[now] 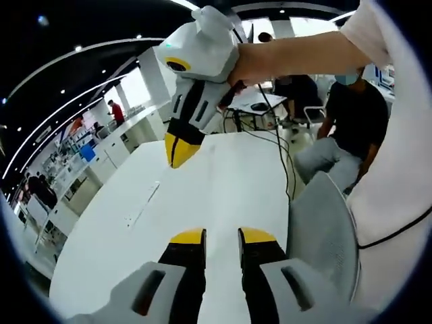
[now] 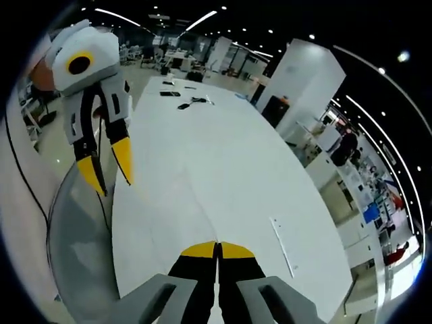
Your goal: Arrange the food packaging bags into a neat stack by flattening each bag and aligning their edges.
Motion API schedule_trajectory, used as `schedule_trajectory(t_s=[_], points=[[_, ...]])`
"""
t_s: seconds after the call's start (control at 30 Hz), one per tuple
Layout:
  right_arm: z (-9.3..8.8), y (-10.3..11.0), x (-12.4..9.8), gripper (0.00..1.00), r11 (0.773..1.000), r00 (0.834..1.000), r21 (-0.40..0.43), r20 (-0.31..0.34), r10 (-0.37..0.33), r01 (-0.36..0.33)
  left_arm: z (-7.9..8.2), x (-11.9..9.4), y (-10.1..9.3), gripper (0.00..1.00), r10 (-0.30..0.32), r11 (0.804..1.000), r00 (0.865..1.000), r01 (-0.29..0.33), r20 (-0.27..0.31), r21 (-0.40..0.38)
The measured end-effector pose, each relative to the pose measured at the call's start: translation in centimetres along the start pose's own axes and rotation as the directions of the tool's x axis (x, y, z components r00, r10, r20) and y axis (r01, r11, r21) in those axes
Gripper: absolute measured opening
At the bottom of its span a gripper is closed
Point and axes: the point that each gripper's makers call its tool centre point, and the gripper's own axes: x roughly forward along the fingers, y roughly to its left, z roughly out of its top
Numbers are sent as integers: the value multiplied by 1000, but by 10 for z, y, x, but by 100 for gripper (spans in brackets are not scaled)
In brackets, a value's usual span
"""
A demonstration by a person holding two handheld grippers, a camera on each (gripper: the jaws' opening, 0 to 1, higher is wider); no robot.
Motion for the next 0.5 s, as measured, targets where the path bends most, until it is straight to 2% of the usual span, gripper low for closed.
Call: schedule_trajectory(t_s=[0.13,0.17,0.3,0.5], points=[[-5,-15,7,0,1000,1000,-1,-10,-9,9,-11,-3,2,21,13,999,1000,-13,-8,-38],[-8,-25,8,0,998,999,-60,-29,-36,34,-15,-5,3,21,16,999,1000,-17,-7,-44],[-9,-33,17,0,999,999,-34,-16,-34,33,-25,-5,2,23,21,996,1000,-21,-7,-89],[-13,-47,29,0,997,998,-66,-34,-50,47,-32,-7,8,26,34,992,999,-34,-2,-124]])
